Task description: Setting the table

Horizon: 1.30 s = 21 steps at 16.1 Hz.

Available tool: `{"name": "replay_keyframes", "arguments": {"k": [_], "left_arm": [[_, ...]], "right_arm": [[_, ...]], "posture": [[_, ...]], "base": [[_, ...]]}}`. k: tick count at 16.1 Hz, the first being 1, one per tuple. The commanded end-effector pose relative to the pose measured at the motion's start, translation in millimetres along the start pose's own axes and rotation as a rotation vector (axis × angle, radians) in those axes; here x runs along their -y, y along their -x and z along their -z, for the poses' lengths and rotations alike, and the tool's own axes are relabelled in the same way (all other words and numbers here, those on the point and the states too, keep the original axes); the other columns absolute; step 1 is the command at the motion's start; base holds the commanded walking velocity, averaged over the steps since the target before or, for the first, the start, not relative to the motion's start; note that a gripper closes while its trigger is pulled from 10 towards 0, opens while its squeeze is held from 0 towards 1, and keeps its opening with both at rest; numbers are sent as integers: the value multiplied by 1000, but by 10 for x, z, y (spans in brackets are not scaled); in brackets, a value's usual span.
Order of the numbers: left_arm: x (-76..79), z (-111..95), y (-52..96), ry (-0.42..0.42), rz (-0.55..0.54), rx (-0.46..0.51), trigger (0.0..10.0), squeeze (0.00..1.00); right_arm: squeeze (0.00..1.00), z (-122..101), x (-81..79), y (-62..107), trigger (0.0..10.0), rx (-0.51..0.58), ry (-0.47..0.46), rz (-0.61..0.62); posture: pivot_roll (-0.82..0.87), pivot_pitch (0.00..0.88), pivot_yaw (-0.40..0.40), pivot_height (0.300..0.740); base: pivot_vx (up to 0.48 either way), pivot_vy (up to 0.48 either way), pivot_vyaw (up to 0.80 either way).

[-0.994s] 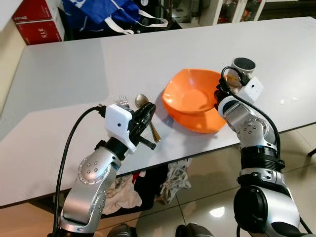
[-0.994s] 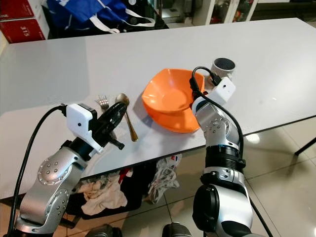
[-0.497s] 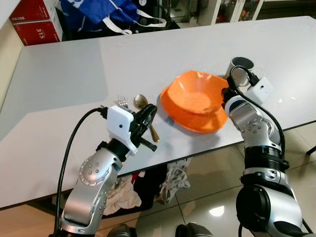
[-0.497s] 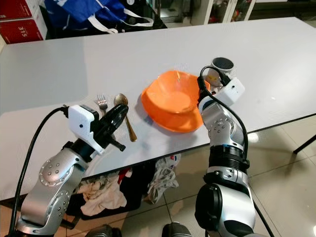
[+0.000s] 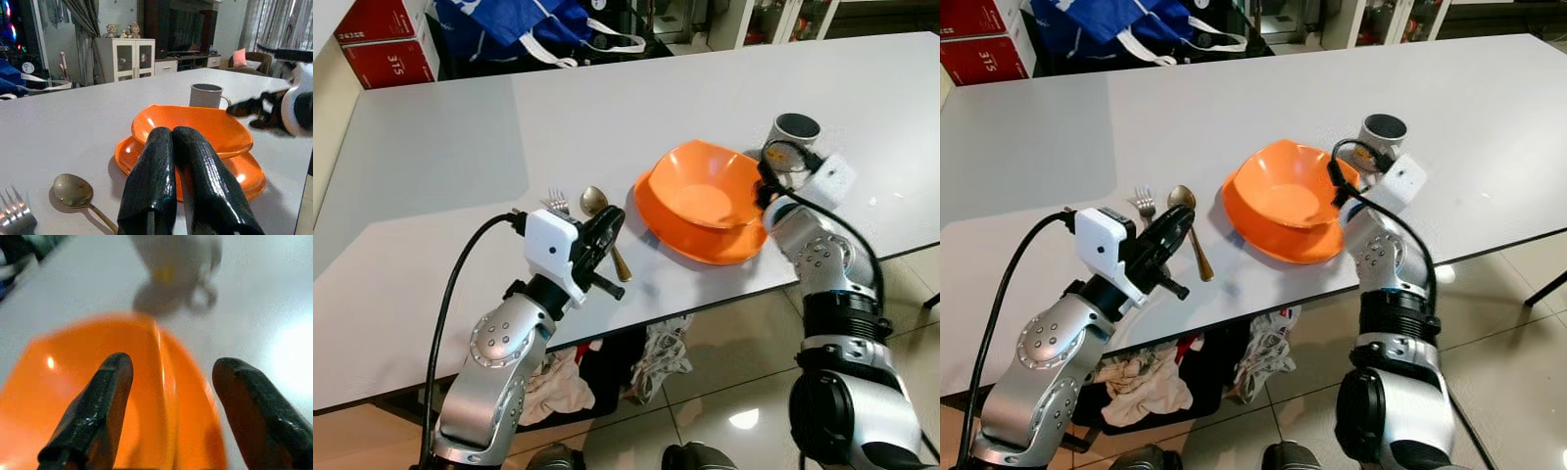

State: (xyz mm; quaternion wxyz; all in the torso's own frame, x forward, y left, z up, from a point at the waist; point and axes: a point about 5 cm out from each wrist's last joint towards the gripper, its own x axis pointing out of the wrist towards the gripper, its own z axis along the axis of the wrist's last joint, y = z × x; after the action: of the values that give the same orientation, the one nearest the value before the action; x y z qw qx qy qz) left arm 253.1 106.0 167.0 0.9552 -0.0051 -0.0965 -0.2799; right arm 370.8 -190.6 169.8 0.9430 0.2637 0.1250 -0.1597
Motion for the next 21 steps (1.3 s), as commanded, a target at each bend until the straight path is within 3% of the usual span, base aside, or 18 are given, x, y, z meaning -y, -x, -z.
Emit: {"name": "replay_keyframes", "arguments": {"k": [1,2,3,4,5,7,8,10,12,15,21], "left_arm": [[21,-34,2,-7,6,6,10000,0],[-3,-37,0,-6,-7,8,10000,0],[-42,-31,2,-11,-36,5,10000,0],[-121,-13,8,-8,-96,-2,10000,0],[-152,-7,10,-5,-119,-4,10000,0],[-411,63,89,73,-316,6,10000,0],[-453,50,114,91,-344,23,10000,0],[-549,34,184,91,-422,39,10000,0],[-674,42,338,104,-514,48,10000,0],[-695,38,455,131,-509,61,10000,0],[-600,41,390,157,-467,73,10000,0]], "right_arm": [[1000,-223,-15,47,10000,124,-4,-12],[996,-378,-60,99,10000,231,45,-60],[361,-462,-120,146,10000,301,137,-104],[0,-475,-202,185,10000,342,230,-162],[0,-467,-235,197,10000,351,252,-191],[0,-198,-665,465,10000,441,500,-626],[0,-75,-758,582,10000,421,507,-779],[0,52,-799,712,10000,338,355,-944],[0,146,-772,753,10000,307,342,-1007],[0,317,-757,861,10000,232,350,-1148],[0,379,-779,1025,10000,141,264,-1305]], "posture": [[-61,93,12,740],[-61,94,12,740],[-61,92,13,740],[-63,93,15,740],[-65,92,14,740],[-67,89,14,740],[-67,90,12,740],[-60,90,8,740],[-59,95,9,740],[-57,100,8,740],[-58,101,2,740]], "base": [[0,0,0],[0,0,0],[0,0,0],[0,0,0],[0,0,0],[0,0,0],[0,0,0],[0,0,0],[0,0,0],[0,-278,0],[0,-458,0]]}}
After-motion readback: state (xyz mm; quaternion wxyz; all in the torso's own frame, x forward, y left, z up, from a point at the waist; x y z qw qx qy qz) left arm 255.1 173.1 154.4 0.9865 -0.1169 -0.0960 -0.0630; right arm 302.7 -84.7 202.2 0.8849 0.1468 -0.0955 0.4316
